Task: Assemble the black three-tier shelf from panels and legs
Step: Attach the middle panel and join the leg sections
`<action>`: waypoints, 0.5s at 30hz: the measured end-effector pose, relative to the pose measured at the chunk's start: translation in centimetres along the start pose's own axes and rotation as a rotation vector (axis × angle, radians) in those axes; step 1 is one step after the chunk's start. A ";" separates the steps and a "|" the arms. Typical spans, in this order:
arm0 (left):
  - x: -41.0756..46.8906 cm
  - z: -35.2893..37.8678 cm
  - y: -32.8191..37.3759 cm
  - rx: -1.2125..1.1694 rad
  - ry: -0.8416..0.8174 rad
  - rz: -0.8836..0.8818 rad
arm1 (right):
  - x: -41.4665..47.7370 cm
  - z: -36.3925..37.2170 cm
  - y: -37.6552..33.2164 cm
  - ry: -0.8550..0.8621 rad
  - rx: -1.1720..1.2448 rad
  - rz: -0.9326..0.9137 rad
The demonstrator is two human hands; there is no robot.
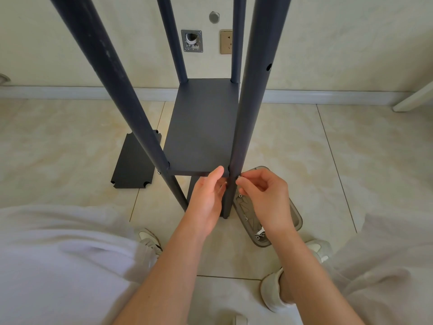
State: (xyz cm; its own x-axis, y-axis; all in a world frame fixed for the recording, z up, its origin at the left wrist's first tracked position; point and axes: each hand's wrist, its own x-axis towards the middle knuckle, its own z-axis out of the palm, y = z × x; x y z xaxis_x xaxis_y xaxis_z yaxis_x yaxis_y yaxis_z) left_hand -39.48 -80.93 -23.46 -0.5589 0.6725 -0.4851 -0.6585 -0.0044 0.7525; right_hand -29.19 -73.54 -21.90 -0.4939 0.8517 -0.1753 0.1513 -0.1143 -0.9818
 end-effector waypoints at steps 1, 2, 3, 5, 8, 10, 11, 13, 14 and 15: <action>0.0 0.0 0.0 -0.004 0.004 -0.006 | 0.0 0.0 0.0 0.005 -0.023 -0.011; -0.1 0.0 0.0 -0.012 0.003 -0.009 | 0.1 0.0 -0.1 0.009 -0.031 -0.011; -0.1 0.1 0.0 -0.019 -0.003 -0.011 | 0.1 0.0 0.0 0.010 -0.024 -0.003; -0.1 0.1 0.0 -0.041 -0.006 -0.006 | 0.0 -0.1 0.0 0.016 -0.016 0.013; -0.1 0.2 0.0 -0.064 0.019 -0.002 | -0.2 0.0 0.0 0.063 -0.232 -0.120; -0.1 0.2 0.0 -0.060 0.034 -0.003 | -0.4 0.2 -0.1 0.074 -0.433 -0.287; -0.2 0.2 0.0 -0.051 0.042 0.000 | -0.5 0.4 -0.1 0.072 -0.510 -0.352; -0.2 0.2 -0.1 -0.036 0.054 0.006 | -0.6 0.5 0.0 0.076 -0.565 -0.412; -0.2 0.3 -0.1 -0.029 0.060 0.004 | -0.7 0.5 0.0 0.086 -0.526 -0.391; -0.1 0.3 -0.1 -0.024 0.066 0.001 | -0.6 0.5 0.0 0.095 -0.445 -0.326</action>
State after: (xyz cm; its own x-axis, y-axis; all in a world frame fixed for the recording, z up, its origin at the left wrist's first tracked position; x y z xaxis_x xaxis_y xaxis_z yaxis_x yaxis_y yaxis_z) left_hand -39.22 -80.83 -23.32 -0.5910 0.6226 -0.5129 -0.6691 -0.0232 0.7428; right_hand -29.30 -74.30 -21.84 -0.4993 0.8516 0.1596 0.3607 0.3717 -0.8554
